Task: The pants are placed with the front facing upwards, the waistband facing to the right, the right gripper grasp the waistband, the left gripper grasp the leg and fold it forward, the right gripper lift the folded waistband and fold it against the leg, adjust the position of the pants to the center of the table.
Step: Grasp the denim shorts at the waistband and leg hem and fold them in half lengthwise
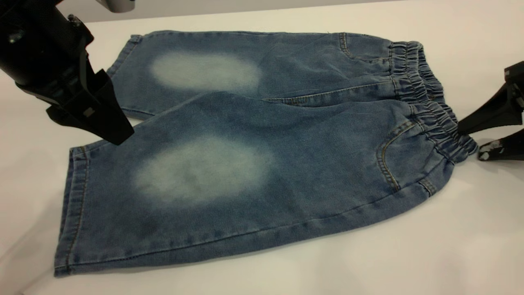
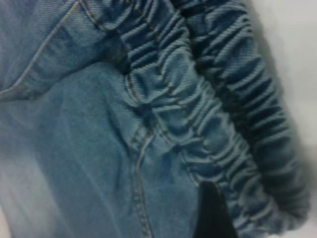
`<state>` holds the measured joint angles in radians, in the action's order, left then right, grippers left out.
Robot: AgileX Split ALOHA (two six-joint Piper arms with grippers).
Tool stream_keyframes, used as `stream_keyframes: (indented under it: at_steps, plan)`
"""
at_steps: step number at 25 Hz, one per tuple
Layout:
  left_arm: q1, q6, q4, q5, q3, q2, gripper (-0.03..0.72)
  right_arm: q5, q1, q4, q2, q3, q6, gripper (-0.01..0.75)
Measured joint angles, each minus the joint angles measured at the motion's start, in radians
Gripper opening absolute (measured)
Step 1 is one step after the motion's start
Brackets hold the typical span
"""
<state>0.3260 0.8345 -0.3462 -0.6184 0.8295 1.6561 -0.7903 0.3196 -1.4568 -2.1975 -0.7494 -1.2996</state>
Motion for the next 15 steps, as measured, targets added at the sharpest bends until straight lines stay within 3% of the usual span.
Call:
stream_keyframes:
  at_steps: [15]
  plan:
    - [0.0,-0.003,-0.001,-0.004,0.0,-0.002,0.391,-0.058,-0.002,-0.082,-0.06,0.001,-0.075,0.372]
